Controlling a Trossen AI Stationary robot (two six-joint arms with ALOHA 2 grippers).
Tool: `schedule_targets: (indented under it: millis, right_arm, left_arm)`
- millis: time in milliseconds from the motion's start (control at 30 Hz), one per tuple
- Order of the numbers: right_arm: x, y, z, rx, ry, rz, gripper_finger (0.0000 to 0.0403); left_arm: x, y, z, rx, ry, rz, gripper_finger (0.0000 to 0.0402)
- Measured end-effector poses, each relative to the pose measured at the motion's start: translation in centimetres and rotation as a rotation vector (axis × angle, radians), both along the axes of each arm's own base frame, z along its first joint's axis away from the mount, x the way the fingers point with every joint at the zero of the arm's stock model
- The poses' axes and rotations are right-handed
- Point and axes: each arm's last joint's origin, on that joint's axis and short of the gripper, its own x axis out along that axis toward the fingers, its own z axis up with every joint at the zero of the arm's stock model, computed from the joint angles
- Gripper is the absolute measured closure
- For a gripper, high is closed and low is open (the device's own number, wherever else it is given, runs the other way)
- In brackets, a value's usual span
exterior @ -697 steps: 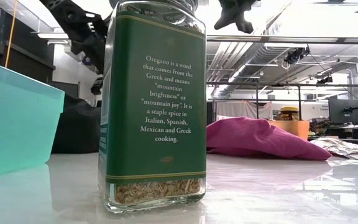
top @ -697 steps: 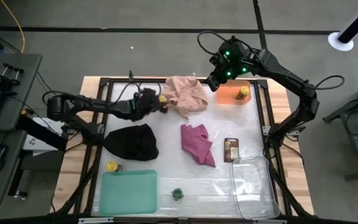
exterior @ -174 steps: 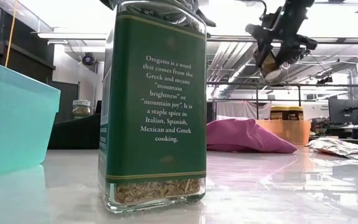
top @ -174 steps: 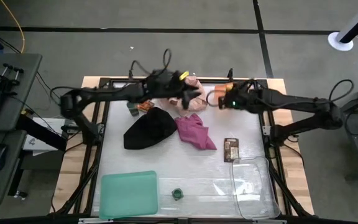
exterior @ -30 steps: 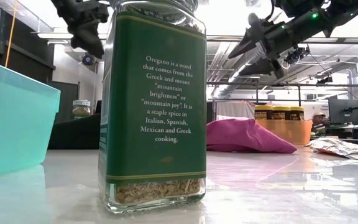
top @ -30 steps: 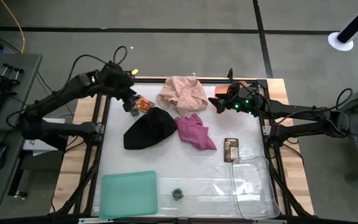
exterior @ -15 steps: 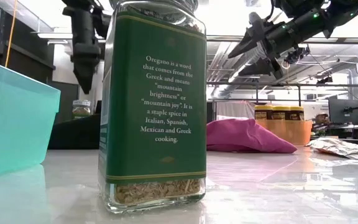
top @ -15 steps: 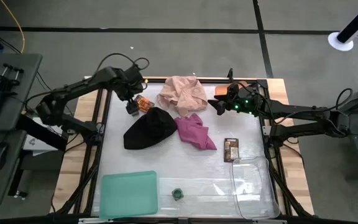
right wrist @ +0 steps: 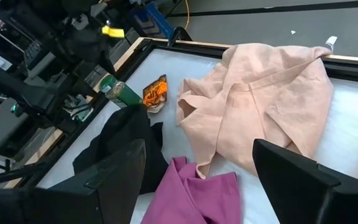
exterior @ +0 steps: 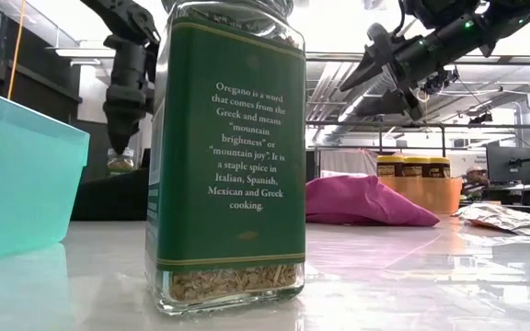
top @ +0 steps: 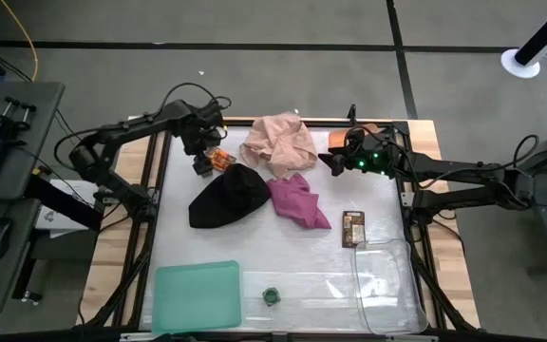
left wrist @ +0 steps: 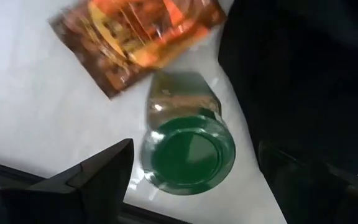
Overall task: Sort spices by type
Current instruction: Put the top green seasoning bottle into the blue bin
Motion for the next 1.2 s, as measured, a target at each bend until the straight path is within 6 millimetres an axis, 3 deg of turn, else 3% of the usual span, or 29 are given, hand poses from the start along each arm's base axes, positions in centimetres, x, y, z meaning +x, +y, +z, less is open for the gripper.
schedule_targets:
  millis: [233, 633, 767, 900, 967, 1067, 1200]
  right_arm:
    - [-0.1, 0.0, -0.1, 0.005, 0.014, 0.000, 0.0112]
    - [-0.1, 0.0, -0.1, -0.001, 0.017, 0.002, 0.0112]
    - [-0.1, 0.0, -0.1, -0.002, 0.017, 0.001, 0.0112]
    - [-0.1, 0.0, -0.2, -0.001, 0.024, 0.000, 0.0112]
    - [-0.1, 0.0, -0.3, 0.003, 0.034, 0.000, 0.0112]
    - [-0.2, 0.0, -0.4, 0.007, 0.045, 0.000, 0.0112]
    - [-0.2, 0.1, -0.5, 0.013, 0.061, 0.000, 0.0112]
  left_arm:
    - [-0.7, -0.4, -2.5, -0.007, 0.062, 0.016, 0.0069]
    - [0.0, 0.1, -2.7, 0.054, -0.003, 0.029, 0.0094]
    - [-0.1, 0.1, -2.7, 0.064, 0.008, 0.029, 0.0142]
    - [0.0, -0.3, -2.5, 0.062, 0.022, 0.014, 0.0237]
    - [0.1, -0.7, -2.4, 0.056, 0.019, -0.004, 0.0235]
    - [0.5, -1.1, -0.8, 0.082, -0.023, -0.029, 0.0235]
    - [1.1, -2.1, 3.4, 0.161, -0.124, -0.092, 0.0235]
